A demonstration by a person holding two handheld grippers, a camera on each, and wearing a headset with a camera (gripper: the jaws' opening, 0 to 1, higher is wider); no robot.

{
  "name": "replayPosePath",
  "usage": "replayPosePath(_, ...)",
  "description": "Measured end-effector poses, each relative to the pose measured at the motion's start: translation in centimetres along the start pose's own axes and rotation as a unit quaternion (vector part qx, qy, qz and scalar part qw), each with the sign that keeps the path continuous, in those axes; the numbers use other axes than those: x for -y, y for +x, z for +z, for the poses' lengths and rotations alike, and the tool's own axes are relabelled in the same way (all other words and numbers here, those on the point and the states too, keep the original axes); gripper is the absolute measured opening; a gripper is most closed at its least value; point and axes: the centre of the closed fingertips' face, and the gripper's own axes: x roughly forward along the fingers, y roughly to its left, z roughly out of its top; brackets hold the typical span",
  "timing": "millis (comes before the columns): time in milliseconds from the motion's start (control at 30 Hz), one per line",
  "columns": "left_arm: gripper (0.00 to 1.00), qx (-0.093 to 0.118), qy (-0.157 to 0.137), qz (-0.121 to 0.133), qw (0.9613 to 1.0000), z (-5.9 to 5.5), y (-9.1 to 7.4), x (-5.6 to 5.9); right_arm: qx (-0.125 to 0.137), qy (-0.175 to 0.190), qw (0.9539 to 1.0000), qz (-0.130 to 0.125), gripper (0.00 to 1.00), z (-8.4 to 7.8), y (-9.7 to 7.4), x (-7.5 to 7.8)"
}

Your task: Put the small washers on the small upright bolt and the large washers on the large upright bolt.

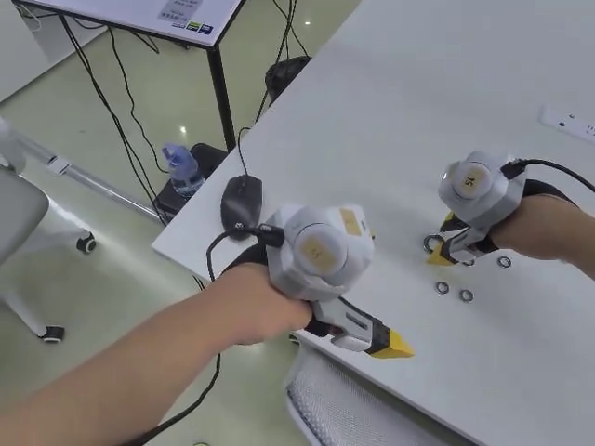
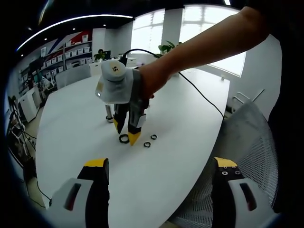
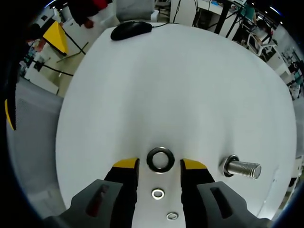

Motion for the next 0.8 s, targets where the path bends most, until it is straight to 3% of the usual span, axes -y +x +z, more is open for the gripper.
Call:
replayPosePath(33,0.95,0.027,-0.013,-0.009,0.9995,0.9,0.1,0.3,-0.001,0.0,1.0,0.001,0.36,0.0,0.0,0.0)
replayPosePath(67,0.95,0.027,-0.012,-0.005,0.9995,0.9,-0.1,0.2,-0.002,0.001,1.0,0.002,0.36,0.0,0.0,0.0)
replayPosePath(133,0.93,0.003,0.006,0.004,1.0,0.2,0.0,-0.1,-0.003,0.002,1.0,0.002,0.36,0.0,0.0,0.1)
replayPosePath(567,0.92,0.003,-0.002,0.007,1.0,-0.1,0.2,-0.3,-0.016,0.016,0.9997,-0.004,0.25,-0.3,0.0,0.6)
replayPosePath(800,0.89,-0.002,-0.002,0.004,1.0,-0.4,0.2,-0.2,-0.03,0.016,0.9994,-0.005,0.24,-0.3,0.1,0.5)
